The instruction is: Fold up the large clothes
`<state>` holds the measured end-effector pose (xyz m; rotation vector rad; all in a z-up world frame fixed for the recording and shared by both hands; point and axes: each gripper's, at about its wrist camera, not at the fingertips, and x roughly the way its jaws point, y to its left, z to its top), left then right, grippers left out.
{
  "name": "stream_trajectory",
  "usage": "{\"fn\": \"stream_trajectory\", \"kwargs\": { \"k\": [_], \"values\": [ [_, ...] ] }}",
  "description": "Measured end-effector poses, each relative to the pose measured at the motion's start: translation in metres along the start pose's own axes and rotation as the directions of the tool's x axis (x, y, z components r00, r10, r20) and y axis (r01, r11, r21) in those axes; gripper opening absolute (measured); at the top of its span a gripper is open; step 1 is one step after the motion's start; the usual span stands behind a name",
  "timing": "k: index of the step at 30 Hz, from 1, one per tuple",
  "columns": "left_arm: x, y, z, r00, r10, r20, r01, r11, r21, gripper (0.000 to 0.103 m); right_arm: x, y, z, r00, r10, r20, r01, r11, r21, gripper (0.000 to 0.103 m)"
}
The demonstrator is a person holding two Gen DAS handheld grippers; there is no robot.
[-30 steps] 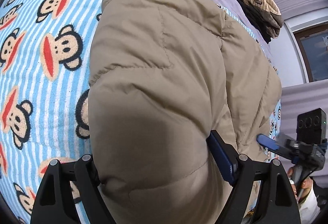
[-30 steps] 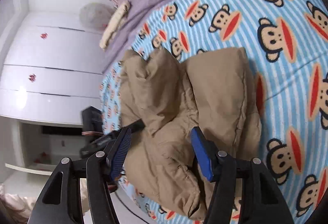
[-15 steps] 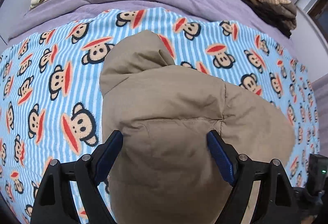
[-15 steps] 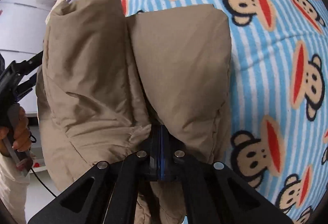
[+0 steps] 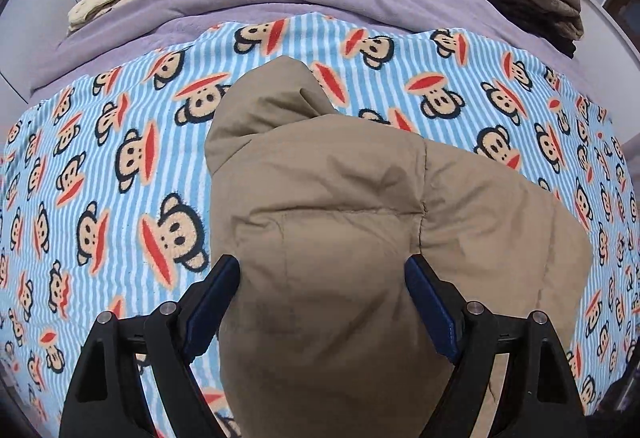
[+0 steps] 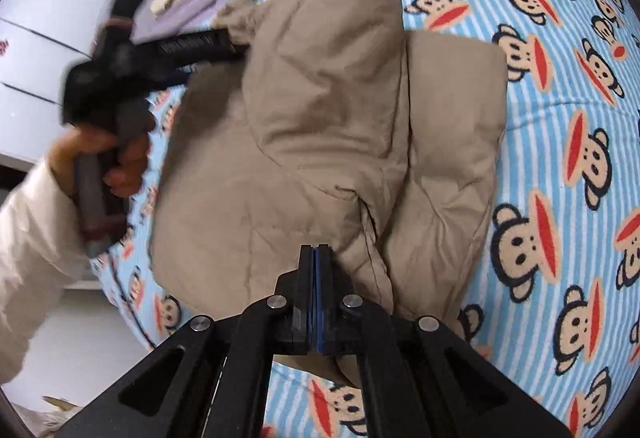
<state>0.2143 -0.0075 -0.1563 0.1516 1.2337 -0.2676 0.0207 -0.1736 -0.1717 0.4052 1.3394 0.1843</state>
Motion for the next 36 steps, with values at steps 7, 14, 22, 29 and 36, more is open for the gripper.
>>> {"fn": "stream_trajectory", "kwargs": {
  "k": [7, 14, 22, 29, 36],
  "values": [
    [-0.048, 0.008, -0.054, 1.000, 0.028, -0.003, -0.028, 0.999, 0.029, 0.085, 0.013, -0.017, -0.008, 0.999, 0.002, -0.044, 0.002, 0.996, 0.090, 0.000],
    [-0.076, 0.016, -0.108, 0.999, 0.038, -0.029, -0.038, 0.999, -0.023, 0.096, -0.003, -0.015, -0.007, 0.999, -0.005, -0.035, 0.008, 0.997, 0.082, 0.003],
    [-0.099, 0.017, -0.144, 0.996, 0.084, -0.017, -0.085, 0.996, -0.039, 0.102, -0.022, 0.000, -0.018, 1.000, 0.000, -0.021, 0.002, 0.995, 0.096, 0.003],
    [-0.123, 0.023, -0.155, 0.981, 0.186, 0.048, -0.183, 0.981, -0.068, 0.102, -0.044, 0.008, -0.031, 0.999, -0.052, -0.003, 0.052, 0.995, 0.088, 0.003],
    [-0.138, 0.019, -0.164, 0.987, 0.152, 0.046, -0.150, 0.987, -0.055, 0.102, -0.060, 0.014, -0.041, 0.994, -0.104, 0.010, 0.103, 0.991, 0.090, 0.030]
  ]
}}
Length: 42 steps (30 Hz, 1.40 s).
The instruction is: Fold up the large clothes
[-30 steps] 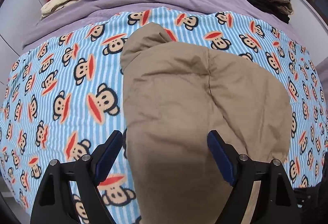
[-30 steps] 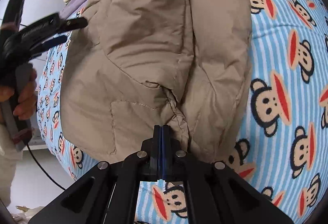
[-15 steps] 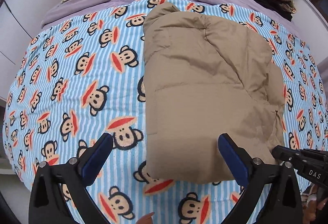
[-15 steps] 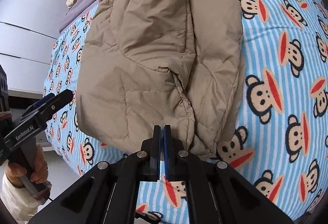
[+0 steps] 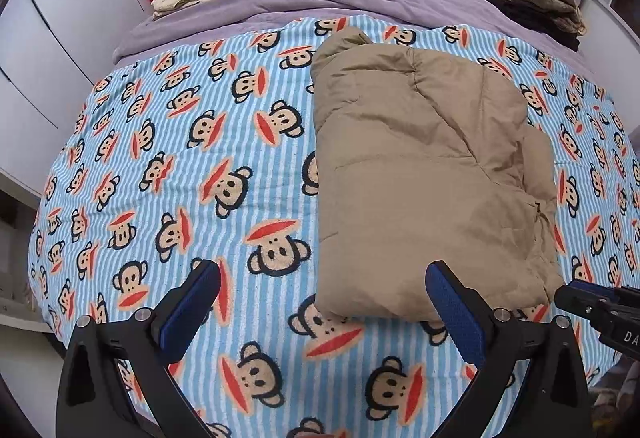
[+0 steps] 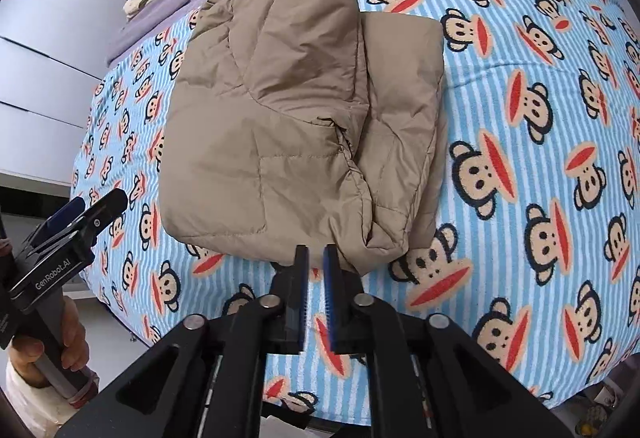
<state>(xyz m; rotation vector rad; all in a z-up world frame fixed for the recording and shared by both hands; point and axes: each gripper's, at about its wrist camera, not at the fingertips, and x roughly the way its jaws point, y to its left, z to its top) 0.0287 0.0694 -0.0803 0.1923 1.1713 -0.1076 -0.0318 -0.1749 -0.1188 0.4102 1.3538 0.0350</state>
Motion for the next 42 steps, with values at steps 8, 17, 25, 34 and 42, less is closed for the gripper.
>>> {"fn": "stream_trajectory", "kwargs": {
  "k": [8, 17, 25, 34, 42],
  "values": [
    [-0.008, -0.002, -0.010, 0.999, -0.026, -0.026, 0.026, 1.000, -0.006, 0.102, -0.016, 0.006, -0.004, 0.998, -0.053, 0.032, 0.053, 0.999, 0.009, 0.091],
    [-0.031, -0.001, -0.004, 0.999, -0.030, 0.018, 0.030, 0.999, -0.017, 0.102, -0.040, 0.011, 0.000, 0.982, -0.115, 0.152, 0.112, 0.993, 0.024, 0.103],
    [-0.065, 0.004, 0.014, 0.995, -0.032, 0.094, 0.036, 0.999, -0.041, 0.102, -0.077, 0.018, 0.010, 0.963, -0.148, 0.226, 0.146, 0.989, 0.022, 0.103],
    [-0.095, 0.004, 0.025, 0.990, -0.028, 0.138, 0.036, 0.998, -0.056, 0.102, -0.114, 0.030, 0.017, 0.935, -0.151, 0.322, 0.156, 0.988, 0.010, 0.103],
    [-0.105, 0.004, 0.026, 0.987, -0.034, 0.159, 0.045, 0.997, -0.067, 0.102, -0.120, 0.034, 0.018, 0.931, -0.150, 0.333, 0.157, 0.988, 0.004, 0.103]
  ]
}}
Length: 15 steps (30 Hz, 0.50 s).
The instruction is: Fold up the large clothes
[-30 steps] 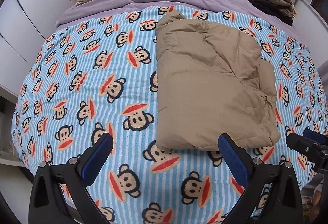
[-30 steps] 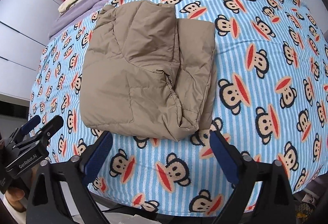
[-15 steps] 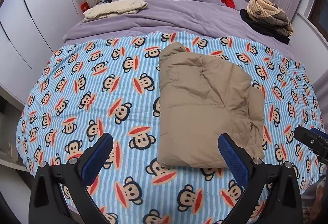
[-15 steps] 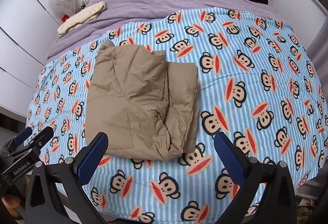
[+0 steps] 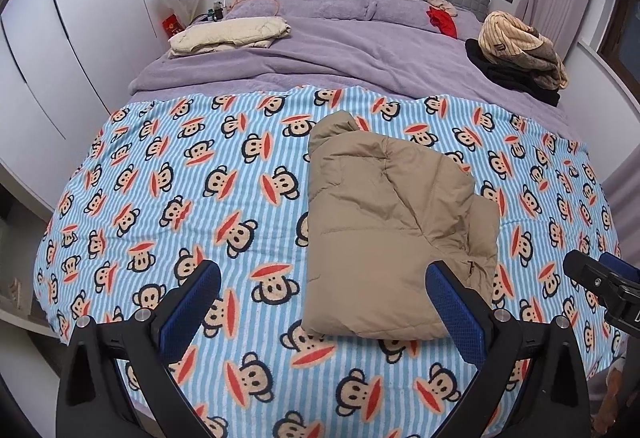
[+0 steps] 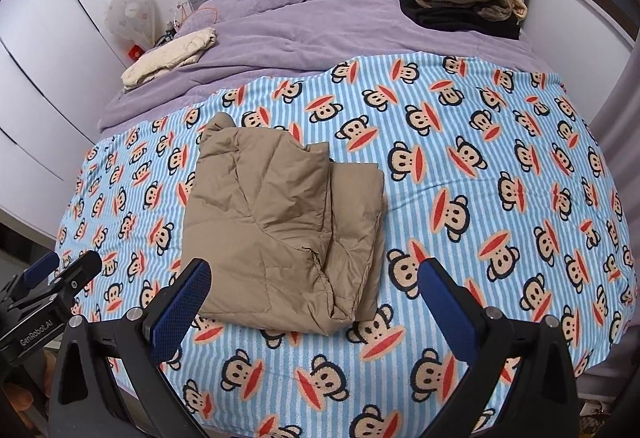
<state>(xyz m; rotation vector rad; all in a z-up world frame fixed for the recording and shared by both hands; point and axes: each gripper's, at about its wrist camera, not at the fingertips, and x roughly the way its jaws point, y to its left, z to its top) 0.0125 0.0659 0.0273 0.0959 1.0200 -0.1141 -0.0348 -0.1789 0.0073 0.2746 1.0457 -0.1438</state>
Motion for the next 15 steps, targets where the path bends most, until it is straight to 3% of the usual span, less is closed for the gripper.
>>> {"fn": "stream_trajectory", "kwargs": {
  "k": [15],
  "values": [
    [0.0010, 0.0019, 0.0005, 1.000, 0.013, -0.006, -0.013, 1.000, -0.007, 0.102, -0.0003, 0.0008, -0.0007, 1.000, -0.001, -0.002, 0.001, 1.000, 0.002, 0.103]
  ]
}}
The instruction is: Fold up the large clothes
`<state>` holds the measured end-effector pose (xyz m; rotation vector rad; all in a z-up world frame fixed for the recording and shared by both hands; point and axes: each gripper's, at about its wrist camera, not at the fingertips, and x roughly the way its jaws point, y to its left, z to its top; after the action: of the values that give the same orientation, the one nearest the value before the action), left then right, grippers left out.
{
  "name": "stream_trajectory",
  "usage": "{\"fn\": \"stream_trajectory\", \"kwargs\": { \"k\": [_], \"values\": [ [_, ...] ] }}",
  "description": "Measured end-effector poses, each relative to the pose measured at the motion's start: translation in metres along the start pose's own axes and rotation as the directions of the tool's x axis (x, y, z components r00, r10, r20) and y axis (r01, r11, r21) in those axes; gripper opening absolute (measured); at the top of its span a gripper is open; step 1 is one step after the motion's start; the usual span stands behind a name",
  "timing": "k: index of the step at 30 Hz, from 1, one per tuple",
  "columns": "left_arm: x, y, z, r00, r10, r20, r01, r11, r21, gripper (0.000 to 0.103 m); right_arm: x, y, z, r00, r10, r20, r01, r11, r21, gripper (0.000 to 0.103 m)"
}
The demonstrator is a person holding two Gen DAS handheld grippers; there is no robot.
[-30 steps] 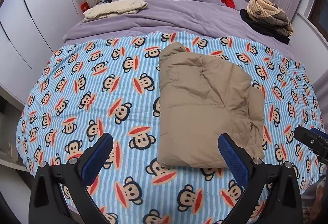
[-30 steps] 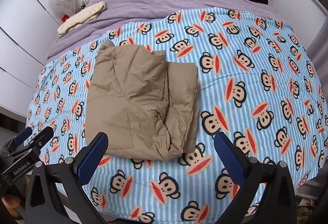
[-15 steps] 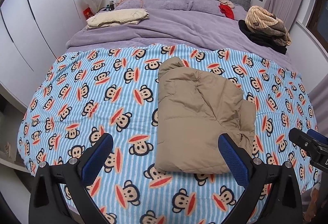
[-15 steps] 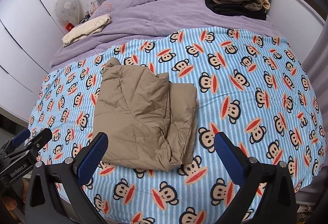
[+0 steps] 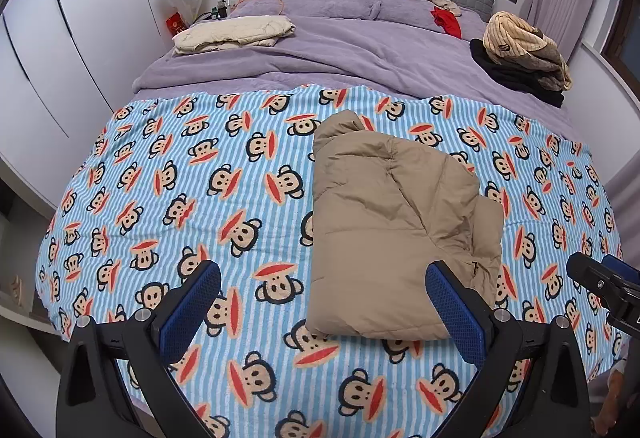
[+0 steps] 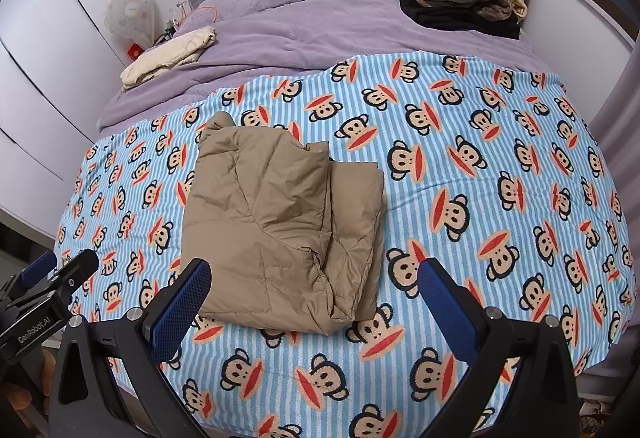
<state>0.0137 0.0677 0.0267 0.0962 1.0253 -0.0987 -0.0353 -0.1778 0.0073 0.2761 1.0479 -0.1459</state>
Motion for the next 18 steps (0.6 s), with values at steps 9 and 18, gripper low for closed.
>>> {"fn": "stream_trajectory", "kwargs": {
  "k": [9, 18],
  "values": [
    [0.0004, 0.0002, 0.0002, 1.000, 0.000, -0.001, 0.000, 1.000, 0.001, 0.102, 0.0002, -0.0002, 0.0008, 1.000, 0.001, -0.002, -0.001, 1.000, 0.000, 0.103],
    [0.0008, 0.0009, -0.0010, 1.000, -0.001, -0.003, 0.001, 1.000, -0.001, 0.102, 0.0001, 0.0002, 0.0010, 1.000, -0.001, -0.004, 0.001, 1.000, 0.000, 0.103]
  ]
}}
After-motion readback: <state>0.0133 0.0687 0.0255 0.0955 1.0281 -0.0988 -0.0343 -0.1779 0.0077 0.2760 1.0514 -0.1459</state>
